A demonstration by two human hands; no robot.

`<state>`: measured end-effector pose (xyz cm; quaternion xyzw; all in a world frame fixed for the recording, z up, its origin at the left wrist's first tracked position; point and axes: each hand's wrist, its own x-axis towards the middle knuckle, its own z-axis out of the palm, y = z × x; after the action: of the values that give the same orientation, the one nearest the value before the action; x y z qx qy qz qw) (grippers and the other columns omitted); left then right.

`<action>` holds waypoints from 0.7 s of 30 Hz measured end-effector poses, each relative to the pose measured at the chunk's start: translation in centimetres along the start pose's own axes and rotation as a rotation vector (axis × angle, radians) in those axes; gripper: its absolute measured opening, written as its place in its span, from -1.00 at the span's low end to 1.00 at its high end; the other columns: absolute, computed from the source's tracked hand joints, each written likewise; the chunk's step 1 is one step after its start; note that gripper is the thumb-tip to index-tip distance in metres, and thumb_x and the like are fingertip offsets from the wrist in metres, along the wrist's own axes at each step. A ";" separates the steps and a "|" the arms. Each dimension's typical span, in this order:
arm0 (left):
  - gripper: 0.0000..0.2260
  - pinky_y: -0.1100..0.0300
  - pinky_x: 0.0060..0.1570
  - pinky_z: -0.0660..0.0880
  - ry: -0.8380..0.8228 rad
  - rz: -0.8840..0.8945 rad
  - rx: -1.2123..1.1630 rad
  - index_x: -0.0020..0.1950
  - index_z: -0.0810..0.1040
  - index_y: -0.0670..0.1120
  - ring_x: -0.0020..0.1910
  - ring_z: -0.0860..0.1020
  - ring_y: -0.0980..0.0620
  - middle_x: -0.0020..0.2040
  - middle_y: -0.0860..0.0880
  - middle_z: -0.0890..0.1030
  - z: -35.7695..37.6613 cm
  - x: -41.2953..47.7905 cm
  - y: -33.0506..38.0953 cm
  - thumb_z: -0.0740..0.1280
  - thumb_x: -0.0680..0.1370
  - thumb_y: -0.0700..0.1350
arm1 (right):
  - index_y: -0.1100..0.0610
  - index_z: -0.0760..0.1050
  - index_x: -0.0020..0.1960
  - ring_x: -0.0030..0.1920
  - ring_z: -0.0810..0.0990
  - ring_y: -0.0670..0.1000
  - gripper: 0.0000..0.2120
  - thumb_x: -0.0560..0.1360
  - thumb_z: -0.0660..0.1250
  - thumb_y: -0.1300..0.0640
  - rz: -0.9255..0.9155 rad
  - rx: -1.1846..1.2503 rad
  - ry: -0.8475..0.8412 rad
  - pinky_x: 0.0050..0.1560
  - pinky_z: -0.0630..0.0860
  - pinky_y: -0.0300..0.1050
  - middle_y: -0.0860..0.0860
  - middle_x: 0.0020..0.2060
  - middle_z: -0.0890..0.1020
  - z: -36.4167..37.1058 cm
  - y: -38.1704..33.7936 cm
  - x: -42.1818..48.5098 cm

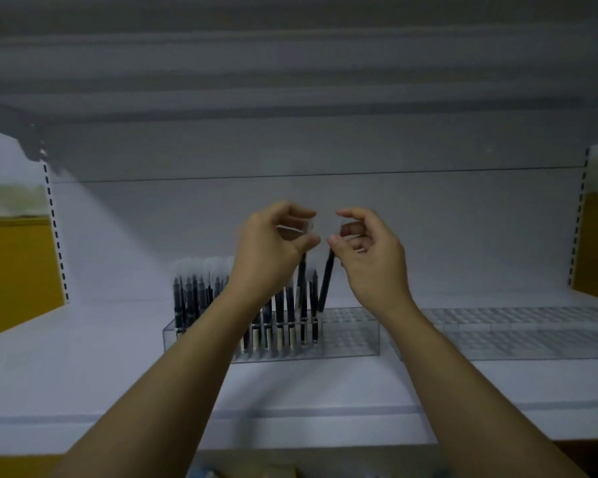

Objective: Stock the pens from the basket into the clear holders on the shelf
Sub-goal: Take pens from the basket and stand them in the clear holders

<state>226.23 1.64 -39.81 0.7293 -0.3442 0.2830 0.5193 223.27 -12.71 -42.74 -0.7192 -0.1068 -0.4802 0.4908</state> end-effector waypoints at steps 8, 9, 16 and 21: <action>-0.84 0.27 -0.08 0.60 -0.001 -0.027 -0.017 0.00 0.62 0.02 -0.14 0.64 0.14 -0.14 0.03 0.66 0.3 0.8 -1.7 0.48 0.44 -0.11 | -0.09 0.50 0.12 -0.18 0.61 -0.03 -0.75 0.50 0.41 0.16 0.041 -0.015 -0.065 -0.10 0.62 -0.07 -0.08 -0.11 0.58 1.1 1.9 0.6; -0.85 0.31 -0.10 0.58 0.001 -0.033 -0.008 -0.01 0.62 0.02 -0.15 0.64 0.15 -0.15 0.04 0.66 0.2 0.9 -1.7 0.48 0.44 -0.11 | -0.09 0.50 0.11 -0.20 0.60 -0.07 -0.75 0.50 0.42 0.16 0.042 -0.025 -0.085 -0.12 0.61 -0.14 -0.10 -0.12 0.59 1.2 2.1 0.4; -0.86 0.51 -0.22 0.48 0.034 -0.055 0.021 -0.02 0.63 0.03 -0.20 0.61 0.28 -0.18 0.13 0.65 -0.2 1.0 -1.5 0.48 0.44 -0.06 | -0.23 0.36 0.35 -0.11 0.56 -0.14 -0.60 0.57 0.31 0.05 0.016 -0.367 -0.418 -0.05 0.53 -0.20 -0.15 -0.11 0.57 0.5 2.6 -1.8; -0.89 0.47 -0.25 0.45 -0.024 -0.088 0.056 -0.05 0.60 0.09 -0.19 0.58 0.34 -0.18 0.19 0.63 -0.8 1.2 -1.2 0.46 0.45 -0.03 | -0.39 0.04 0.44 -0.12 0.57 -0.07 -0.41 0.60 0.22 0.08 0.004 -0.527 -0.547 -0.01 0.56 -0.09 -0.08 -0.08 0.59 -0.7 2.4 -2.4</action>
<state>227.89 2.48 -39.35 0.7612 -0.3101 0.2607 0.5063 223.11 -13.75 -46.02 -0.9224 -0.1054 -0.2807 0.2433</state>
